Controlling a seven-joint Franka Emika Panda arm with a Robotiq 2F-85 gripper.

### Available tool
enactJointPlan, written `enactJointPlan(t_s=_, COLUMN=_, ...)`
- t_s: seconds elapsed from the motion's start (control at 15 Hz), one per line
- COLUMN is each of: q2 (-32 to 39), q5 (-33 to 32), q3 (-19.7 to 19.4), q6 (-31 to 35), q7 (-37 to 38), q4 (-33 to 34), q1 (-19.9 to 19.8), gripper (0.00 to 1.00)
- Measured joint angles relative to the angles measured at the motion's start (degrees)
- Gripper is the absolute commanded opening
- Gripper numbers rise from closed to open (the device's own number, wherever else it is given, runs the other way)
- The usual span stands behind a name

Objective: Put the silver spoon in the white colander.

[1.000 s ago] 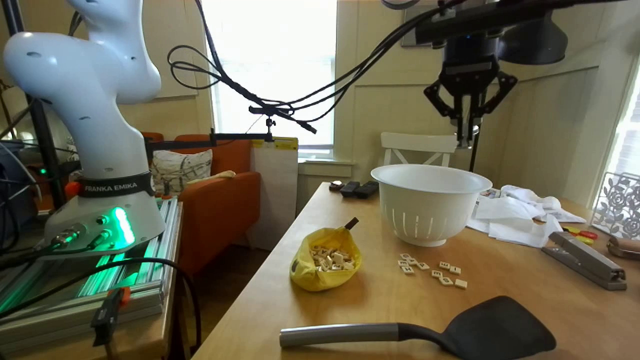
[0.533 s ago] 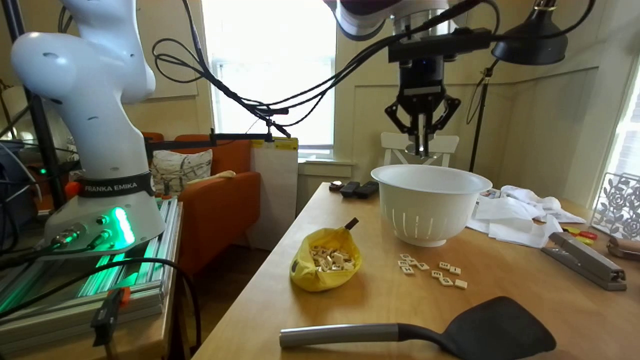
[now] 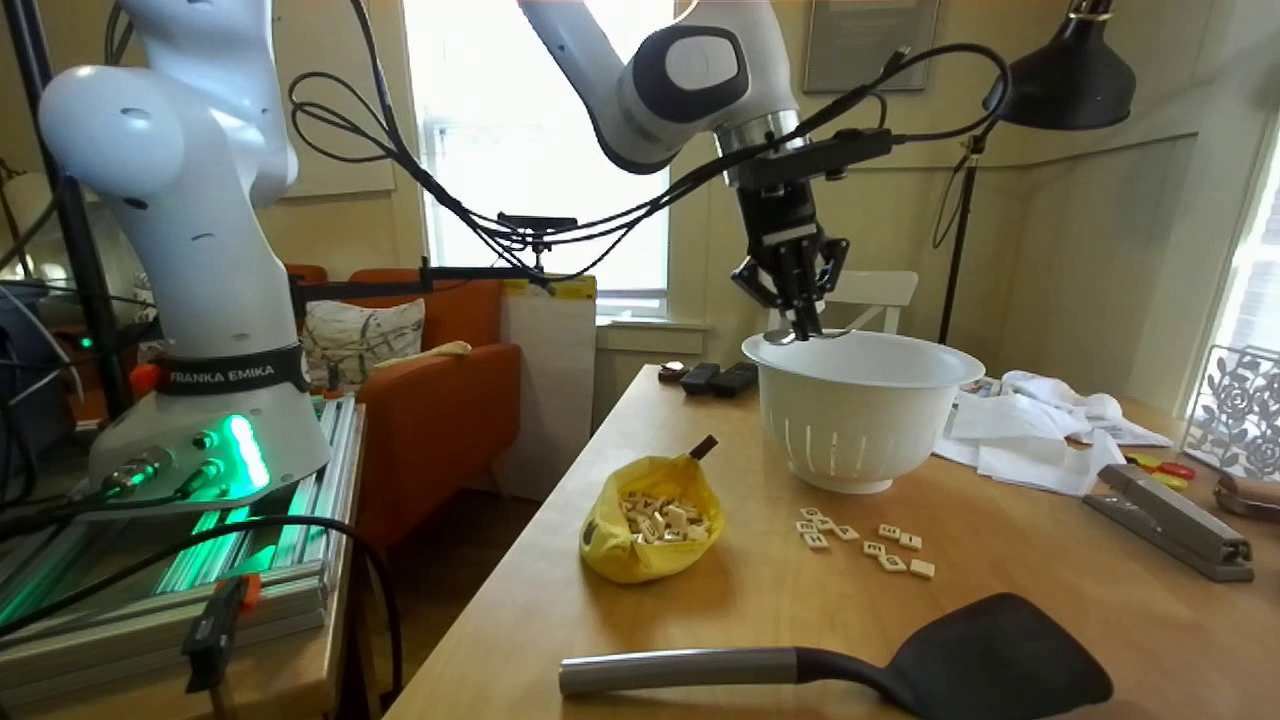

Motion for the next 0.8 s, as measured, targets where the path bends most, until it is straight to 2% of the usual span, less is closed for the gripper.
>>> enactJointPlan(t_s=0.13, q2=0.1, q5=-1.1, q3=-0.3, q6=1.0, q7=0.2, q4=-0.3, q1=0.4, gripper=0.11)
enactJointPlan(t_s=0.2, q2=0.1, q5=-1.3, q3=-0.4, q6=1.0, q7=0.2, q4=-0.3, q1=0.4, gripper=0.03)
enactJointPlan(t_s=0.6, q2=1.4, q5=-2.0, q3=-1.1, q6=4.2, q7=1.1, q4=0.4, q1=0.6, gripper=0.03)
enactJointPlan(t_s=0.8, q2=4.1, q5=-5.2, q3=-2.2, q6=6.0, q7=3.6, q4=2.8, q1=1.5, gripper=0.03)
